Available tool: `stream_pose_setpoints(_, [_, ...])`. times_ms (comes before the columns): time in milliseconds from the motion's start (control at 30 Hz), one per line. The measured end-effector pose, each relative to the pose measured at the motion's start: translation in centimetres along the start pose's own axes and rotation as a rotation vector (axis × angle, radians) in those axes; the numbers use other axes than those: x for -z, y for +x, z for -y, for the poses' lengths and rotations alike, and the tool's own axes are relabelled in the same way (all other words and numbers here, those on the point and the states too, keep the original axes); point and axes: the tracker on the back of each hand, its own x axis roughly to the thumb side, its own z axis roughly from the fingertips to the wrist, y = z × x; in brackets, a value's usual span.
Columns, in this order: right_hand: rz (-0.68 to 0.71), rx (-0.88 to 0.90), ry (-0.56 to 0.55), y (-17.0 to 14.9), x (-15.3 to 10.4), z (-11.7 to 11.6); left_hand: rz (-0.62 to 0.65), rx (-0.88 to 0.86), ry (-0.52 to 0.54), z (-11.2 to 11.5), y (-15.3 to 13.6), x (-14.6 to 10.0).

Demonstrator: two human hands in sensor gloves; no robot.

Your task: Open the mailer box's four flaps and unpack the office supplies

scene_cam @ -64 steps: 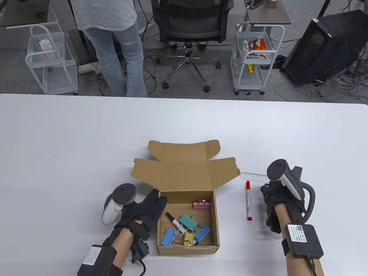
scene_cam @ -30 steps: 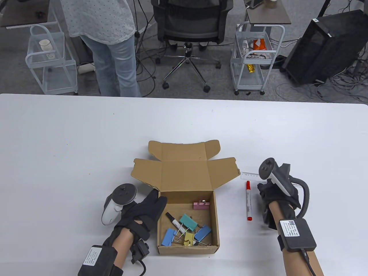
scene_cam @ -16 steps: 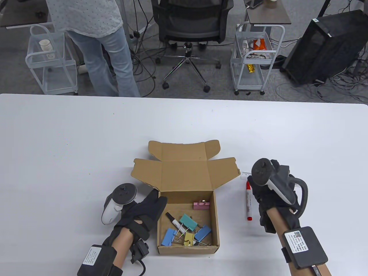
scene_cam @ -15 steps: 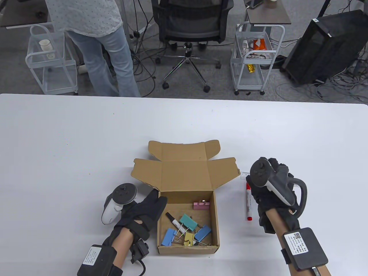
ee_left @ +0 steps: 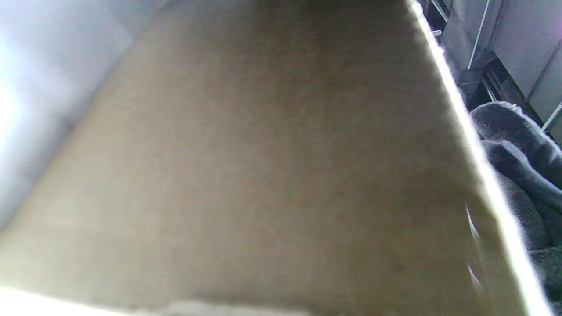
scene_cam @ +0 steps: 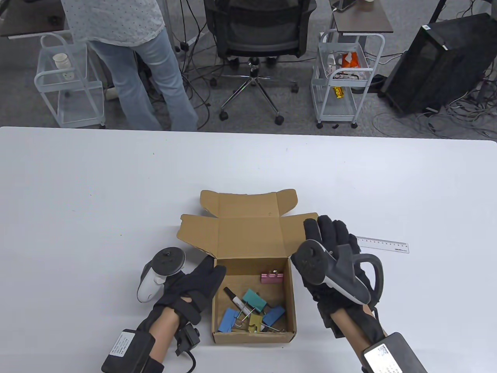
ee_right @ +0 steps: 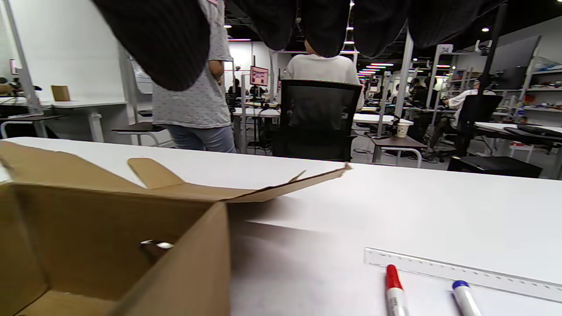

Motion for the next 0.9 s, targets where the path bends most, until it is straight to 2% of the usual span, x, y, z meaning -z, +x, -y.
stream_pose_setpoints(200, [0.08,-0.011,0.027,3.7,-0.4,0.0,0.002,0.001,-0.005,0.0,0.0,0.0])
stream_pose_setpoints(433, [0.125,-0.073,0.129,7.9,0.3,-0.7,0.007,-0.006,-0.006,0.0,0.0,0.0])
stream_pose_setpoints(800, [0.124,-0.126,0.311,11.3,2.8,-4.1,0.008,-0.006,-0.012,0.0,0.0,0.1])
stream_pose_setpoints(833, [0.118,-0.148,0.266,11.6,3.0,-4.0,0.008,-0.008,-0.011,0.0,0.0,0.1])
stream_pose_setpoints(900, [0.11,-0.178,0.265,11.9,3.2,-4.0,0.008,-0.008,-0.011,0.1,0.0,0.1])
